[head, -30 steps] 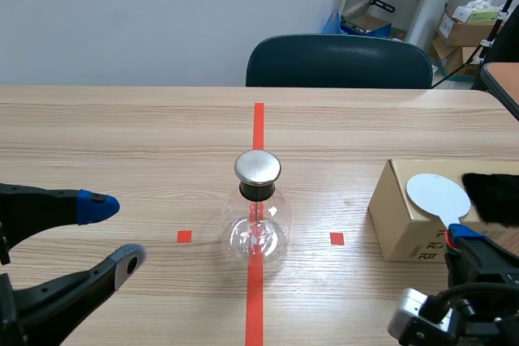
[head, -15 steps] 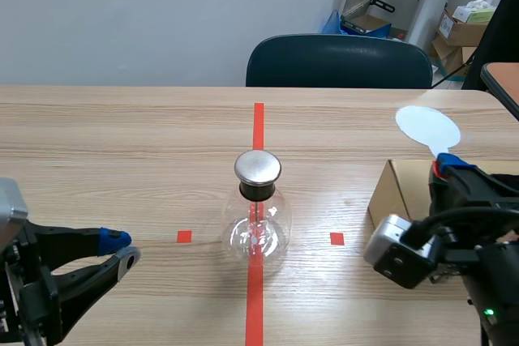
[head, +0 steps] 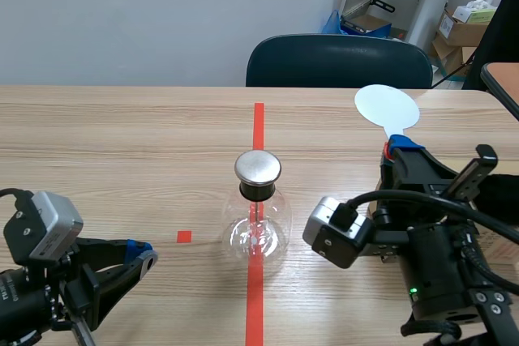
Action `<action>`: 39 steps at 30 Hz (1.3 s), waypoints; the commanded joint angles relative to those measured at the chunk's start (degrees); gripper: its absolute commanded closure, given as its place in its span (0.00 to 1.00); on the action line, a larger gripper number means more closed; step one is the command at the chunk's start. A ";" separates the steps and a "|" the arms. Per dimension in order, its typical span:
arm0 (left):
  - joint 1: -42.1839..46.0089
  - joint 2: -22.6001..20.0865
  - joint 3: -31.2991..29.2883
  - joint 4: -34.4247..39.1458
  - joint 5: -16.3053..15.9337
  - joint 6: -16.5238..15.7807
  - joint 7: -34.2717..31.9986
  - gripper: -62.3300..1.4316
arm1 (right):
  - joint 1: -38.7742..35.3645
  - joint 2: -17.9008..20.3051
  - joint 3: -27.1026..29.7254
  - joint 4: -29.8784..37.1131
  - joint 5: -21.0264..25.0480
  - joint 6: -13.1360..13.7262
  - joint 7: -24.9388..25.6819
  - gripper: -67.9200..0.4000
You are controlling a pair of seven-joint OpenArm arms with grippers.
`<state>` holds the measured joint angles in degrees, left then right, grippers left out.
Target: Do the electroscope experiment
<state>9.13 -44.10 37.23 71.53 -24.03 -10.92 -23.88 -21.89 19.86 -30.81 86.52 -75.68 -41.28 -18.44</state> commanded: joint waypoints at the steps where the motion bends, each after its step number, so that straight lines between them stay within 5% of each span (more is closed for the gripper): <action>1: -1.38 1.01 0.90 -0.02 -0.20 -0.15 -1.44 0.84 | 1.14 0.61 -0.57 0.22 -0.92 -0.61 -1.46 0.98; 14: -10.21 6.64 8.92 -11.69 -0.15 -0.11 -4.26 0.84 | 3.41 0.63 -5.88 -2.54 -6.47 3.87 -8.68 0.98; 23: -13.64 10.29 11.47 -16.98 0.02 0.55 -4.85 0.84 | 3.63 0.63 -6.47 -4.81 -6.60 3.10 -8.66 0.98; 29: -14.60 12.85 12.55 -19.96 3.98 0.96 -5.07 0.84 | 3.63 0.63 -6.45 -4.81 -6.58 2.71 -9.99 0.98; 39: -15.50 12.90 12.68 -20.96 -0.42 1.11 -6.16 0.84 | 3.63 0.63 -6.45 -4.81 -6.60 1.84 -10.82 0.98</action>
<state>-5.78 -30.65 49.98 49.47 -24.34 -9.58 -28.71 -19.05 19.86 -37.43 80.84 -81.87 -38.76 -28.77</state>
